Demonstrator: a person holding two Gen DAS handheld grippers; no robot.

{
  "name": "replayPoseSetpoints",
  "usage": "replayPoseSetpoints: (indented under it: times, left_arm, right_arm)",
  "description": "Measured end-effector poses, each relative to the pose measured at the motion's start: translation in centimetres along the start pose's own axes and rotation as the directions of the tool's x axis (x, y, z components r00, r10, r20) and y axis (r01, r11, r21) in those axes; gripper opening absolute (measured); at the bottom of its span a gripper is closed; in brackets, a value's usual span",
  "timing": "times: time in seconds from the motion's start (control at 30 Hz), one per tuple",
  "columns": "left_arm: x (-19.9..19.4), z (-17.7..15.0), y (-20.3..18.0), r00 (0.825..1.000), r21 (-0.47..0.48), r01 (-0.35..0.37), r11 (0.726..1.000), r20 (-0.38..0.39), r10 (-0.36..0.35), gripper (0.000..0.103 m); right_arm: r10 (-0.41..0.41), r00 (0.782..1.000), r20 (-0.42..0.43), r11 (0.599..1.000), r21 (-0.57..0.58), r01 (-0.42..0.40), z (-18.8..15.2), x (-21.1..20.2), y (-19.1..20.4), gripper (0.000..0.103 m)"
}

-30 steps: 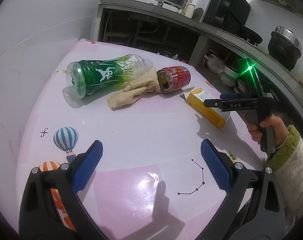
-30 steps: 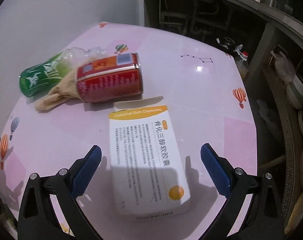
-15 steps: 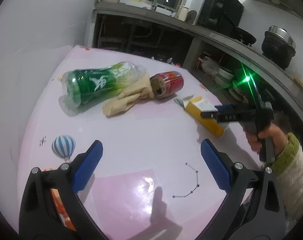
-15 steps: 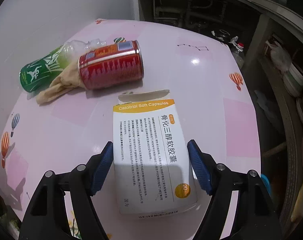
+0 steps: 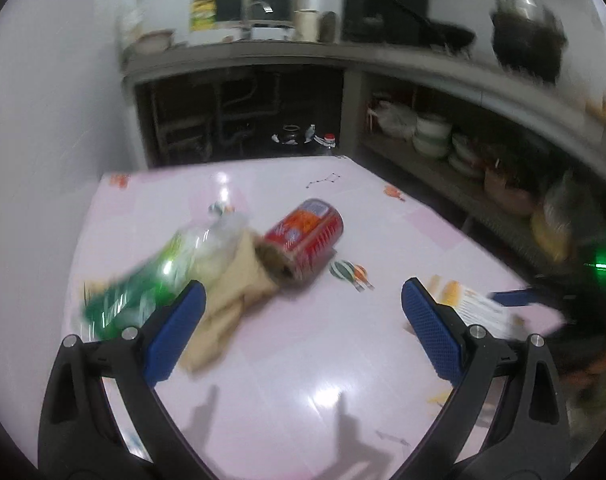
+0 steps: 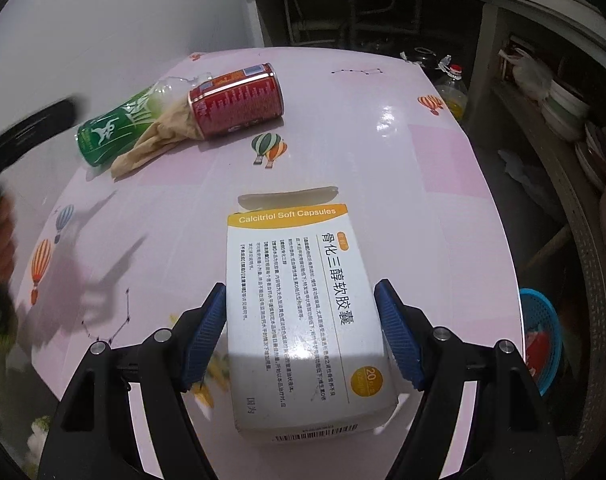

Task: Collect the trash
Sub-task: 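Move the left tool to the red can while the right tool straddles the medicine box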

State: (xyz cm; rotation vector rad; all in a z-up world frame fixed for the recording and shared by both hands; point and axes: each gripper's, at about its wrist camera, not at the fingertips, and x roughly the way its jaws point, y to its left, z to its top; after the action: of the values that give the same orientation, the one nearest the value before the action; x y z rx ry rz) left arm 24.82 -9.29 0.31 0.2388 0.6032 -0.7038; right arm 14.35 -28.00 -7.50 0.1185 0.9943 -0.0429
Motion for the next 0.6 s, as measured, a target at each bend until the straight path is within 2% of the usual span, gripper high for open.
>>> replayPoseSetpoints:
  times: [0.13,0.2,0.27,0.33,0.37,0.5,0.57,0.6]
  left_arm:
    - [5.3,2.4,-0.9,0.997,0.125,-0.01,0.992,-0.078,0.02,0.094]
    - [8.3,3.3,-1.0,0.988,0.171,-0.028,0.985,-0.142,0.053,0.093]
    - [11.4,4.1,-1.4,0.966,0.226,-0.071,0.972,-0.228,0.124,0.089]
    - [13.7,4.3,-1.8,0.942,0.288,-0.099,0.952,-0.283,0.183,0.077]
    - [14.6,4.3,-1.9,0.93,0.318,-0.103,0.943,-0.305,0.204,0.077]
    - [16.8,3.9,-2.1,0.897,0.374,-0.081,0.924,-0.377,0.231,0.074]
    - [17.1,3.7,-2.4,0.888,0.385,-0.065,0.921,-0.399,0.23,0.066]
    - [17.1,3.6,-2.5,0.885,0.39,-0.069,0.918,-0.4,0.236,0.065]
  right_arm:
    - [0.004,1.0,0.01,1.0,-0.003,-0.004,-0.7,-0.4,-0.1,0.072]
    - [0.01,1.0,0.013,1.0,0.004,-0.01,-0.8,-0.4,-0.3,0.072]
    - [0.017,1.0,0.019,1.0,0.012,-0.017,-0.8,-0.4,-0.4,0.072]
    - [0.02,1.0,0.022,1.0,0.016,-0.021,-0.8,-0.4,-0.5,0.072]
    - [0.023,0.999,0.024,1.0,0.018,-0.024,-0.8,-0.4,-0.5,0.072]
    - [0.037,0.999,0.031,0.999,0.023,-0.038,-0.9,-0.5,-0.9,0.072]
    - [0.042,0.999,0.034,0.999,0.024,-0.042,-1.0,-0.5,-1.0,0.072]
    - [0.043,0.998,0.037,0.999,0.025,-0.044,-1.1,-0.5,-1.0,0.072]
